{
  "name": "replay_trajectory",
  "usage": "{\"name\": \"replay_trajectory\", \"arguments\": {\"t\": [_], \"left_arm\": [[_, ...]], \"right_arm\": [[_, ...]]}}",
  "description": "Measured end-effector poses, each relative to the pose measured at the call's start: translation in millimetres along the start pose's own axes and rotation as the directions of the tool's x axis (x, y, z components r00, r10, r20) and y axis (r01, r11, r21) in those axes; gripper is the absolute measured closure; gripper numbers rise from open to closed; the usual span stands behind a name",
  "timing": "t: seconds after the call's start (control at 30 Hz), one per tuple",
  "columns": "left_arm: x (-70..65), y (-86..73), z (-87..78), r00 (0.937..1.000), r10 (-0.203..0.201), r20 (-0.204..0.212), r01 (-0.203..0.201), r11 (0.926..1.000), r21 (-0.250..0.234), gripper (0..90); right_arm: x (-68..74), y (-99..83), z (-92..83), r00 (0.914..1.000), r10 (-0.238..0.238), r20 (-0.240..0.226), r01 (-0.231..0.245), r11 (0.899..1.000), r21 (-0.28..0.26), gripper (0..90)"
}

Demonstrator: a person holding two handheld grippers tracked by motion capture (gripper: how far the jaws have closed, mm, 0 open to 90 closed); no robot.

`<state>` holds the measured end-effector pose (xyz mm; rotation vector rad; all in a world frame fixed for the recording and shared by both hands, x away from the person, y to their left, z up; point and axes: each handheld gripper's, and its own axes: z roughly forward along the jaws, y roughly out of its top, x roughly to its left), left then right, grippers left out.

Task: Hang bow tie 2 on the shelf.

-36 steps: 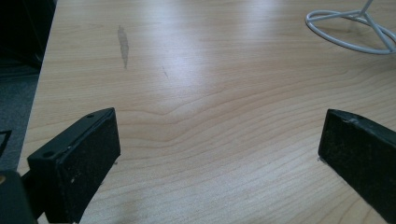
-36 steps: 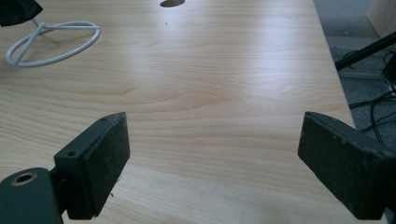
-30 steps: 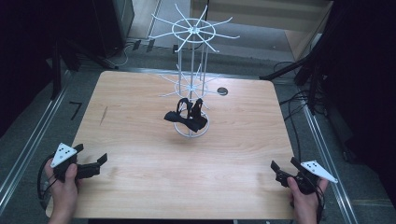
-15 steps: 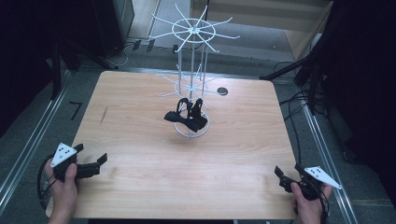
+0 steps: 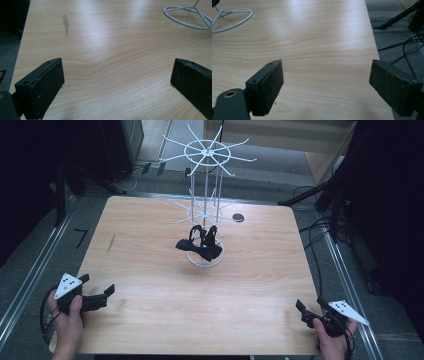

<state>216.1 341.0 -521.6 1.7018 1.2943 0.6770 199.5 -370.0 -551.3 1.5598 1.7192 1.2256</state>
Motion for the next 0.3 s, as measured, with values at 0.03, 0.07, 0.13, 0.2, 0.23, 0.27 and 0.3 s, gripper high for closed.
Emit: {"name": "replay_trajectory", "arguments": {"t": [0.03,0.07,0.13,0.2,0.23,0.27,0.3], "left_arm": [[0.1,0.0,0.0,1.0000,0.000,0.001,0.000,1.0000,-0.001,0.0],[0.1,0.0,0.0,1.0000,0.000,0.001,0.000,1.0000,-0.001,0.0],[0.0,0.0,0.0,1.0000,0.000,0.000,0.000,1.0000,0.000,0.0],[0.2,0.0,0.0,1.0000,0.000,0.001,0.000,1.0000,0.000,0.0],[0.2,0.0,0.0,1.0000,0.000,0.001,0.000,1.0000,0.000,0.0],[0.1,0.0,0.0,1.0000,0.000,0.002,0.000,1.0000,0.000,0.0],[0.1,0.0,0.0,1.0000,0.001,0.002,-0.001,1.0000,-0.001,0.0]], "right_arm": [[-0.1,0.1,0.1,1.0000,0.003,-0.002,-0.003,1.000,0.002,12.4],[-0.1,0.1,0.1,1.0000,0.003,-0.002,-0.003,1.000,0.002,12.4],[-0.6,0.1,0.1,1.0000,0.005,-0.006,-0.005,1.000,0.003,12.4],[-0.5,0.1,0.1,1.0000,0.006,-0.004,-0.006,1.000,0.001,12.4],[-0.7,0.1,0.0,1.0000,0.006,-0.003,-0.006,1.000,-0.005,12.3],[-0.7,0.1,0.0,1.0000,0.006,-0.003,-0.006,1.000,-0.005,12.3],[-0.8,0.2,0.0,1.0000,0.009,0.000,-0.009,1.000,-0.012,12.3]]}}
